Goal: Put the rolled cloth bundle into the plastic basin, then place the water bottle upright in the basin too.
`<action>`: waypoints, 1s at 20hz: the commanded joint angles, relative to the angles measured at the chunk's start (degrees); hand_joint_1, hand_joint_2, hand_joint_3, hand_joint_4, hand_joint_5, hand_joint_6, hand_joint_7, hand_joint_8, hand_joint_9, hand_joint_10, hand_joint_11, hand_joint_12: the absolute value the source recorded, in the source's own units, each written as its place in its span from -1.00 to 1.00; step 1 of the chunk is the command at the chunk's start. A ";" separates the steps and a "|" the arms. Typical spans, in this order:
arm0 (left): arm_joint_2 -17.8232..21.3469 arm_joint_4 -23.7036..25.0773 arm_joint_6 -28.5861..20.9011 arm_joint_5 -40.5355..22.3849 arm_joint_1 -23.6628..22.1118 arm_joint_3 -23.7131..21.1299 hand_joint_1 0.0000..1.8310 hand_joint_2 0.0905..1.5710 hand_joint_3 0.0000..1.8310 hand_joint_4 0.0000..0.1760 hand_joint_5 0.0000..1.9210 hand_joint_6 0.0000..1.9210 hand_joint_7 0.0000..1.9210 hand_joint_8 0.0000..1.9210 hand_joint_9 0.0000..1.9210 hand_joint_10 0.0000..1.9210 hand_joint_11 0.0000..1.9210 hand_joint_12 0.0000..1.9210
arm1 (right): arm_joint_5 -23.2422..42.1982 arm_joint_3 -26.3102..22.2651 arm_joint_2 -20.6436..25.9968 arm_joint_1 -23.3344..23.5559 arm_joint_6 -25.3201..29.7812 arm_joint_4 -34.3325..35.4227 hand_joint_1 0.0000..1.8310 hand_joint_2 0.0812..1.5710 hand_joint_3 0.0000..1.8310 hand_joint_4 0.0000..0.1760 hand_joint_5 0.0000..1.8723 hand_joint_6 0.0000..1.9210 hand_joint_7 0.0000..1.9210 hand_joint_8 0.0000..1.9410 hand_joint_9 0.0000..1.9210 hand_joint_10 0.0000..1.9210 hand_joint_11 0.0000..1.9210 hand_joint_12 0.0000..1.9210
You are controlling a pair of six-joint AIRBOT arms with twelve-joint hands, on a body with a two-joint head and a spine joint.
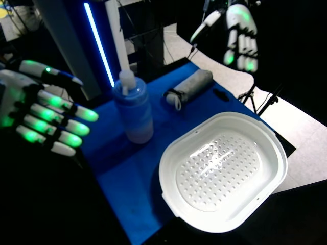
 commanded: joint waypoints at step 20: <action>-12.42 47.54 -25.53 24.53 -16.79 4.89 -0.04 0.05 -1.00 1.00 -0.74 -1.00 -0.54 -1.00 -0.47 -1.00 -1.00 0.35 | 7.21 0.33 0.22 0.43 0.37 0.28 -0.82 0.85 -1.00 -0.69 -0.68 -1.00 -0.79 -1.00 -0.84 -1.00 -1.00 -0.64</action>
